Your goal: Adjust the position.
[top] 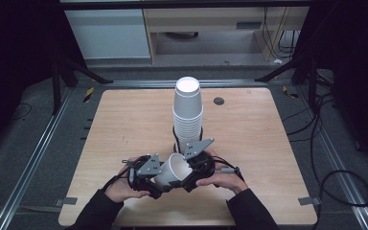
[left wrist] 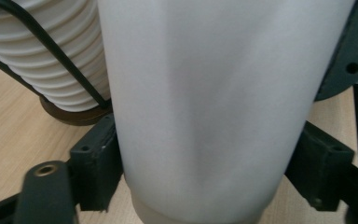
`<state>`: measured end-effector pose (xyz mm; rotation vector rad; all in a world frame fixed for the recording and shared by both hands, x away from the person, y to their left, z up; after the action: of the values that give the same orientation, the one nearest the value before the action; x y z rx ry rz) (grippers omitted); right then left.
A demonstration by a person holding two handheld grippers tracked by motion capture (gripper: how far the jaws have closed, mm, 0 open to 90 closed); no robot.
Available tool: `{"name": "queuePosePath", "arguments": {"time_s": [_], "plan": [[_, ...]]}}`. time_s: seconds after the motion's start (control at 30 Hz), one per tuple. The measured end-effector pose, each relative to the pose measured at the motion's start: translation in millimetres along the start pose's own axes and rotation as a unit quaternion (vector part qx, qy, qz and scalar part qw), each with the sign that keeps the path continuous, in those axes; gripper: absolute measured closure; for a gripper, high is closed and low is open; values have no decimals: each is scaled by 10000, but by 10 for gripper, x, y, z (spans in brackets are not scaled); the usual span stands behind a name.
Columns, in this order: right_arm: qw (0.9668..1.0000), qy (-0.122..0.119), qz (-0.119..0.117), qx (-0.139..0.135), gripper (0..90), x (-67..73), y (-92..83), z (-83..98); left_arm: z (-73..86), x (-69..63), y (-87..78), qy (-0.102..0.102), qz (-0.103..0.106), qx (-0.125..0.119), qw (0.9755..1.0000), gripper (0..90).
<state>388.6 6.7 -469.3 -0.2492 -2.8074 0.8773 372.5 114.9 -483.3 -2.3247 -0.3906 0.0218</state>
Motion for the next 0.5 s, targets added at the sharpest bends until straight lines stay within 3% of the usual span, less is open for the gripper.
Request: {"name": "queuePosePath", "arguments": {"time_s": [0.27, 0.5], "plan": [[10000, -14, -3, -95, 58, 4, -3, -14, -8, 2, -12, -97, 63, -94, 9999, 221], [9994, -2, 27, -337, 45, -6, -75, -57, -21, 37, -68, -191, 124, -270, 9994, 224]]}}
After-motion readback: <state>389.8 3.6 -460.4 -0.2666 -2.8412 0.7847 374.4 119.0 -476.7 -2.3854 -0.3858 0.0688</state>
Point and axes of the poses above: each handheld gripper's, and its own axes: y roughly forward along the jaws, z roughly out of its underside, x roughly to its left, the point moved 7 cm from there along y, roughly forward along the jaws, and after that the axes turned 2 degrees about x, right-handed, at the moved point
